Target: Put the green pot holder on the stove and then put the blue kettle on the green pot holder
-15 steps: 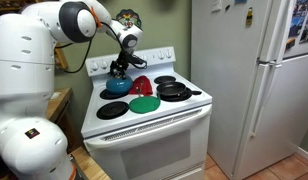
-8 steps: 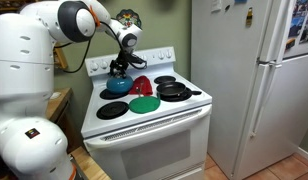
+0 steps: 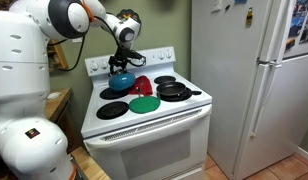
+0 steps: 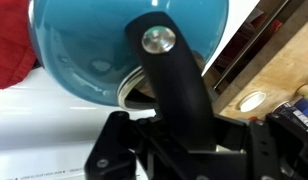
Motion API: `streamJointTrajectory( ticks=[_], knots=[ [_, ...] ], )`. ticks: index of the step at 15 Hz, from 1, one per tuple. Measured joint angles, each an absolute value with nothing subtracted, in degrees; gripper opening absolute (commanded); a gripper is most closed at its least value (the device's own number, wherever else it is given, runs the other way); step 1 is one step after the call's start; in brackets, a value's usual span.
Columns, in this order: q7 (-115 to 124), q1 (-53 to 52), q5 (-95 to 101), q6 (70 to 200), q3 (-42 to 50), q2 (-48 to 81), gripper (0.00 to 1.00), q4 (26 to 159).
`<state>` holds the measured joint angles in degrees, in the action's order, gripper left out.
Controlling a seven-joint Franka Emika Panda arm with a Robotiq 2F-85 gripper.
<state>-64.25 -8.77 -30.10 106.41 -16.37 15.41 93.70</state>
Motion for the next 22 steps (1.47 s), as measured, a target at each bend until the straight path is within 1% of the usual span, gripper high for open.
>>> streamJointTrajectory(
  ticks=[4,14,22],
  knots=[
    [-64.22,-8.76,-30.33,106.98,-16.35,13.19,0.00,96.42],
    [-61.65,-8.76,-31.50,113.26,-16.03,4.11,0.00,109.43],
    [-61.33,-8.76,-31.67,113.40,-15.87,3.36,0.00,110.27]
  ],
)
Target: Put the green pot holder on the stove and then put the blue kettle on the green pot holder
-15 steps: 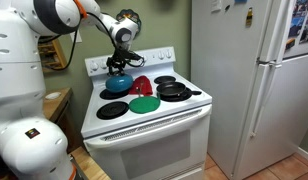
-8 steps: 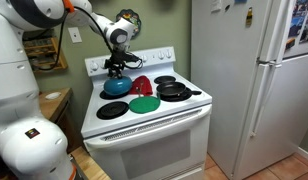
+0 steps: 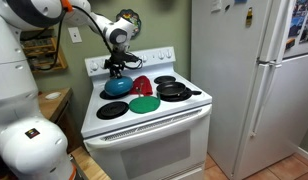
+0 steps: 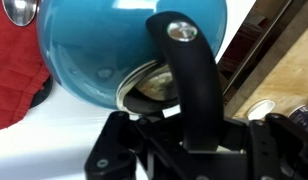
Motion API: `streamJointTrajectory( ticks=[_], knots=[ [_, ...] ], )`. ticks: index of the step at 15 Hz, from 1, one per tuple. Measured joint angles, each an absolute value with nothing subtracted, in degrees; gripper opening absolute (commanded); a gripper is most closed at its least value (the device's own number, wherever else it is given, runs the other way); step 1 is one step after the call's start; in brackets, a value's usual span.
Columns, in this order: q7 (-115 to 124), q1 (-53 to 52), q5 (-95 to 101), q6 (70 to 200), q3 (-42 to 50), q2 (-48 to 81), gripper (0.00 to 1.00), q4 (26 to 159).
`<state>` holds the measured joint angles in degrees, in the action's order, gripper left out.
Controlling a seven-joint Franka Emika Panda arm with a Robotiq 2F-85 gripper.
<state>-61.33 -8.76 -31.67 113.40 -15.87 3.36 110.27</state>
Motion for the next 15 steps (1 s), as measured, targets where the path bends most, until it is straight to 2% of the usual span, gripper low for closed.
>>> streamJointTrajectory(
  ticks=[15],
  knots=[
    [-61.23,-8.85,-30.18,118.96,-14.36,-2.06,0.00,118.44]
  ],
)
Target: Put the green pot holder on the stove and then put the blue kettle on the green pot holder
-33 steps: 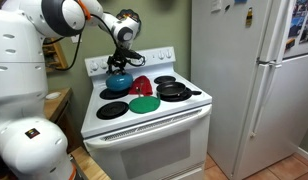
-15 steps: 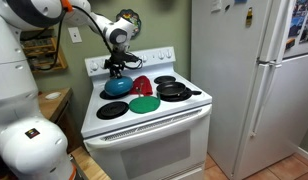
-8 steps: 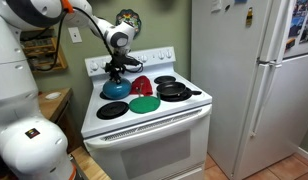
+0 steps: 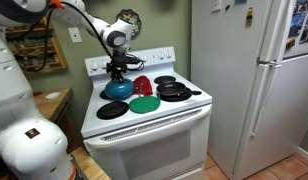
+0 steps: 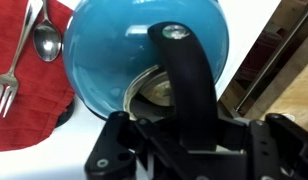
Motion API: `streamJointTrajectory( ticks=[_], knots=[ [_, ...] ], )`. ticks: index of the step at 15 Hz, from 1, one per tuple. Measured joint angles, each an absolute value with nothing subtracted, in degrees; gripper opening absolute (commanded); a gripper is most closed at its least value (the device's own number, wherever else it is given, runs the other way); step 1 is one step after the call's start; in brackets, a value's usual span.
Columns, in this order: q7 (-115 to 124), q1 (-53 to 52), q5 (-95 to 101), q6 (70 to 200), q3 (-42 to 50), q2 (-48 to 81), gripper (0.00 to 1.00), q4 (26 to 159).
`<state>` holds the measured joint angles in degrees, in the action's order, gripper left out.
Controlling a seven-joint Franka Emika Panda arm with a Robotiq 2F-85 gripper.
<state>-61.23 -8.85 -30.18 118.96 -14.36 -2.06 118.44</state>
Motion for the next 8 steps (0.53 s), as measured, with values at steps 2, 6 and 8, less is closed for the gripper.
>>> streamJointTrajectory(
  ticks=[2,6,8],
  knots=[
    [-61.23,-8.85,-29.45,120.51,-13.72,-3.41,0.00,119.81],
    [-61.16,-8.85,-29.06,123.22,-12.34,-5.59,0.00,122.38],
    [-60.99,-8.87,-29.05,124.99,-11.91,-6.41,0.00,123.50]
  ],
)
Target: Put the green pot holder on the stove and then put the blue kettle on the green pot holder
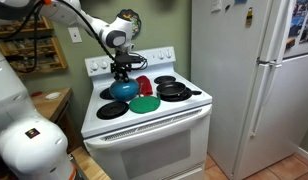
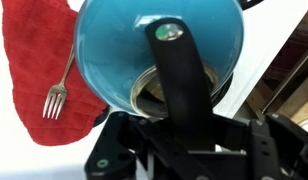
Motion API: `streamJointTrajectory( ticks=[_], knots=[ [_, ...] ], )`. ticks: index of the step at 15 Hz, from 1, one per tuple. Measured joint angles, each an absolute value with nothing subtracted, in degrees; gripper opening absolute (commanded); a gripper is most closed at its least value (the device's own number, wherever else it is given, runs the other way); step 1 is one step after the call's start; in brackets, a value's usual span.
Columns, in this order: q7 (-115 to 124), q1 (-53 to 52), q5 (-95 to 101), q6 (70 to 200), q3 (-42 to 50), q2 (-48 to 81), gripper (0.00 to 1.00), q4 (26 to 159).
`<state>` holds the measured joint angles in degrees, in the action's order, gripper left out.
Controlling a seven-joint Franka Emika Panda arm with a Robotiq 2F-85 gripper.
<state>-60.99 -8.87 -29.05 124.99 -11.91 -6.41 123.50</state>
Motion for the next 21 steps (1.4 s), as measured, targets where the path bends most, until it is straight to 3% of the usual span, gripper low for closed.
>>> streamJointTrajectory(
  ticks=[21],
  knots=[
    [-44.94,-10.89,-22.54,140.83,-11.53,-17.13,0.00,136.88]
  ],
)
